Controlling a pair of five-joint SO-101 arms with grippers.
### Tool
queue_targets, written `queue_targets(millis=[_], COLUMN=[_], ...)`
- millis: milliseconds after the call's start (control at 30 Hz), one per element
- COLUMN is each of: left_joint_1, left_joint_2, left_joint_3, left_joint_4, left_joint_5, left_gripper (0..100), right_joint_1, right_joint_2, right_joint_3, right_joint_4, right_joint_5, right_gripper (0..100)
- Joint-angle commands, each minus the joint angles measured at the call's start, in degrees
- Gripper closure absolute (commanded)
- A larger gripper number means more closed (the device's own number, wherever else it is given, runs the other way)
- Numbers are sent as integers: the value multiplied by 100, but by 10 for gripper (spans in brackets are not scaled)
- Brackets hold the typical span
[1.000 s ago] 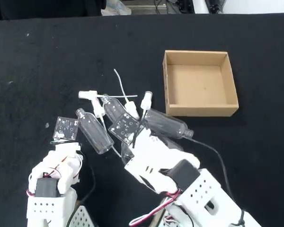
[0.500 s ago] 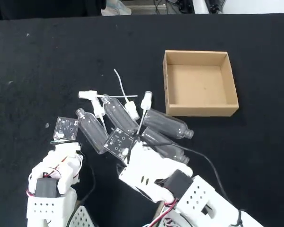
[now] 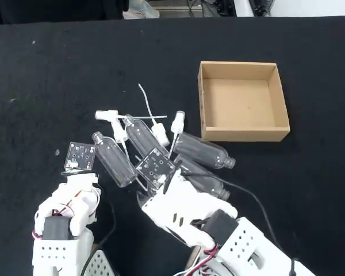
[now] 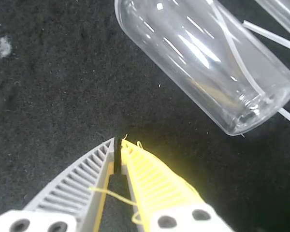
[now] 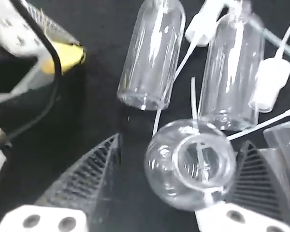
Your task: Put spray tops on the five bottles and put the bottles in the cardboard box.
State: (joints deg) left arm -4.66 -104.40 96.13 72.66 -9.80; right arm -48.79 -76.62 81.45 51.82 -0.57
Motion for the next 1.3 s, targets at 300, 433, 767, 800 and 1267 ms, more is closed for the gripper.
queue_targets(millis=[300, 433, 767, 800, 1267], left_joint_1=[-4, -4, -4, -4, -4], left_joint_2=[-44, -44, -44, -44, -44], left_joint_3=[127, 127, 127, 127, 127], left_joint_4=[44, 44, 44, 44, 44], left_joint_5=[-35, -35, -35, -35, -35], left_gripper=[970, 970, 970, 970, 970], right_joint_1=[642, 633, 668, 668, 3059], right_joint_2=[-127, -127, -127, -127, -57], right_joint_3=[40, 40, 215, 136, -3345], right_joint_4=[-440, -422, -413, -387, 2338], right_joint_5=[-79, -44, 563, 721, 1890], right_gripper=[720, 760, 979, 988, 988])
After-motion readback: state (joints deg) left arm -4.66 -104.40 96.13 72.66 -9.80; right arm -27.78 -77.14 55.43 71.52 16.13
